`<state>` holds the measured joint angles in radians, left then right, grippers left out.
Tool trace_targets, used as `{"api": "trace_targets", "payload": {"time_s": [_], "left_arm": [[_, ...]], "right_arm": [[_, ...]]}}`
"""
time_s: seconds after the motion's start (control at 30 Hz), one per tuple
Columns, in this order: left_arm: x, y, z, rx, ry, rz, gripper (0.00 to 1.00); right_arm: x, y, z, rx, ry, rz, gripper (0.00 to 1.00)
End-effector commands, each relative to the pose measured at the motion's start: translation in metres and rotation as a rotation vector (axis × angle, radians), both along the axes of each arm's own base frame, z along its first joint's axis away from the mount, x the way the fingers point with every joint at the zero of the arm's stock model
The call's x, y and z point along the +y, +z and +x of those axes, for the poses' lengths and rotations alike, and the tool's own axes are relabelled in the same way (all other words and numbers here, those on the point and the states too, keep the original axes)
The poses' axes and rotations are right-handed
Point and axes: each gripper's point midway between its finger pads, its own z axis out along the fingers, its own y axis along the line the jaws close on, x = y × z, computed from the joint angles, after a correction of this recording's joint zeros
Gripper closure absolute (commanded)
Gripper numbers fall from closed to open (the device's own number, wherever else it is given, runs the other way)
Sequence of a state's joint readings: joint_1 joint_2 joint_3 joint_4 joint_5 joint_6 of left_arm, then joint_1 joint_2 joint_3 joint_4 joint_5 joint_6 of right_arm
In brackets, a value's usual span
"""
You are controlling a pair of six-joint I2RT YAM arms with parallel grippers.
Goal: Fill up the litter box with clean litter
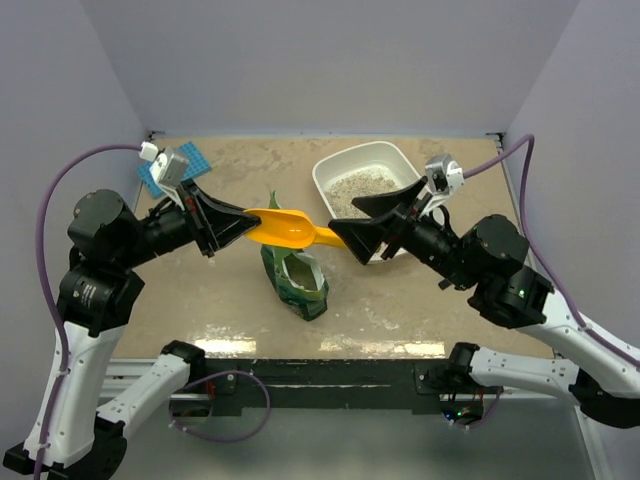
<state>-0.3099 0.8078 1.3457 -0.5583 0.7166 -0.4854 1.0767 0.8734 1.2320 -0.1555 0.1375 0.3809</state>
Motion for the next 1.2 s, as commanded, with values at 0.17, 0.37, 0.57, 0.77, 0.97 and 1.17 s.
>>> {"api": "trace_targets", "payload": {"time_s": [0.17,0.37,0.57,0.77,0.97,1.17], "left_arm": [[-0.005,0.009,0.018,-0.149,-0.003,-0.021,1.0],[-0.008,-0.001,0.03,-0.158,-0.037,-0.033,1.0],[0.004,-0.005,0.045,-0.165,-0.111,-0.091,1.0],[0.004,-0.007,0.046,-0.176,-0.16,-0.12,1.0],[0.002,-0.01,0.047,-0.163,-0.187,-0.142,1.0],[0.002,-0.015,0.053,-0.141,-0.186,-0.139,1.0]], "right_arm": [[-0.027,0.053,0.016,-0.047,0.067,0.327,0.18],[-0.025,0.031,0.036,-0.045,0.163,0.298,0.22],[-0.043,-0.001,0.047,-0.041,0.157,0.237,0.21],[-0.059,-0.038,0.057,0.003,0.176,0.221,0.22],[-0.053,-0.05,0.061,0.01,0.23,0.217,0.23],[-0.049,-0.047,0.049,-0.02,0.306,0.22,0.23]]}}
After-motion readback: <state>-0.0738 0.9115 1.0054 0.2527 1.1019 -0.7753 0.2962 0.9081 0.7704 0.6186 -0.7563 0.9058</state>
